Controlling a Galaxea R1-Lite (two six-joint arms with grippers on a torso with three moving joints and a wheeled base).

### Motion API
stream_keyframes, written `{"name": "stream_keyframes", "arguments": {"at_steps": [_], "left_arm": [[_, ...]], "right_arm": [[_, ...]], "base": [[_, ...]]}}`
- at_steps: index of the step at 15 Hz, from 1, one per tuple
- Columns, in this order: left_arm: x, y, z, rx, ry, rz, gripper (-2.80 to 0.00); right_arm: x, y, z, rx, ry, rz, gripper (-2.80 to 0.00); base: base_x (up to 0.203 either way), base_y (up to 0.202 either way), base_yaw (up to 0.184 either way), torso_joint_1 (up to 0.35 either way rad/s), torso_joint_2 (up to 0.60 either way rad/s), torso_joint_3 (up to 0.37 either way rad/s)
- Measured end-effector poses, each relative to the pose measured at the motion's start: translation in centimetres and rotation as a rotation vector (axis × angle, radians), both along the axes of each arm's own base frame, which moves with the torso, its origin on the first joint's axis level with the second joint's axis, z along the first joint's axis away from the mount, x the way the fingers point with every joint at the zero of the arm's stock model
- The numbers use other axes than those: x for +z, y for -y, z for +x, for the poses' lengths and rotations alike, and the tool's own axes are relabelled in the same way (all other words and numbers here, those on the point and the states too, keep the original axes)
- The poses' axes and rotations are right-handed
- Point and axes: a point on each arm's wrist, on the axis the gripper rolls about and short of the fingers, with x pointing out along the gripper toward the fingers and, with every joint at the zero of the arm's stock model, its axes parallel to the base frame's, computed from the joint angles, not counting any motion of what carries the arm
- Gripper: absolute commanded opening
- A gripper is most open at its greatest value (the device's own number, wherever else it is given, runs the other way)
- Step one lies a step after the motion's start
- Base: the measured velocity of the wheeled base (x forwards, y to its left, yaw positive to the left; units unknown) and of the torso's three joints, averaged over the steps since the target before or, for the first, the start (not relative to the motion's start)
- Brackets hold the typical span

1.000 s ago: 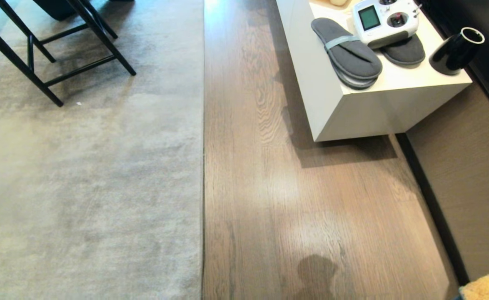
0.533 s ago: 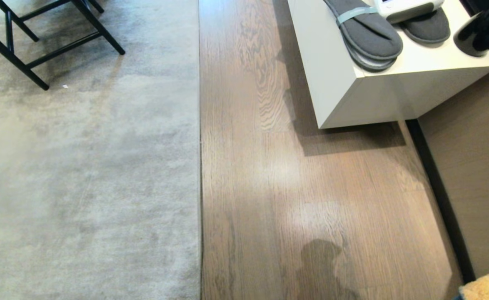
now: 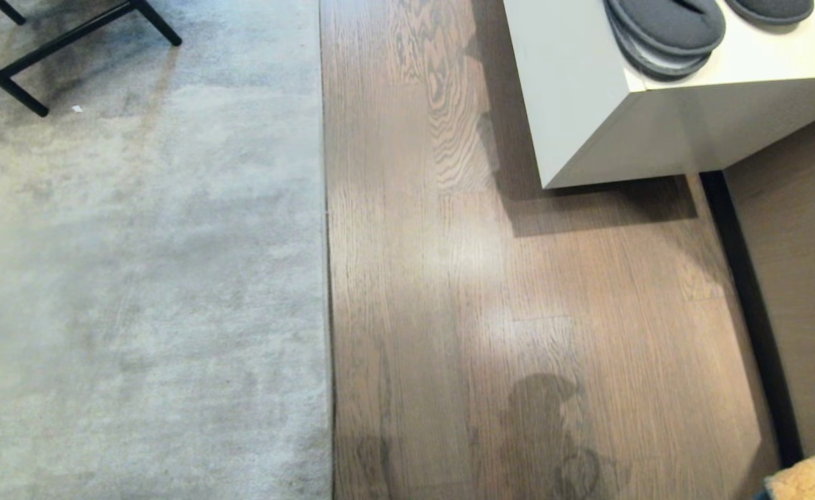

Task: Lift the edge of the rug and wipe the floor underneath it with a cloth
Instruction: Put down the rag

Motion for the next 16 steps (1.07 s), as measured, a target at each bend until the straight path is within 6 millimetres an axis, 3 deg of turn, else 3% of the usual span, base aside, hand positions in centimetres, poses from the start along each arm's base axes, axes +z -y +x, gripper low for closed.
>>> {"name": "stream_keyframes", "arguments": {"at_steps": [16], "left_arm": [[-0.01, 0.0, 0.0, -0.001, 0.0, 0.001, -2.8]], "right_arm": [[0.0, 0.0, 0.0, 0.0, 0.0, 0.0, -2.8]], "base": [[0.0, 0.0, 0.0, 0.001, 0.0, -0.179]]}}
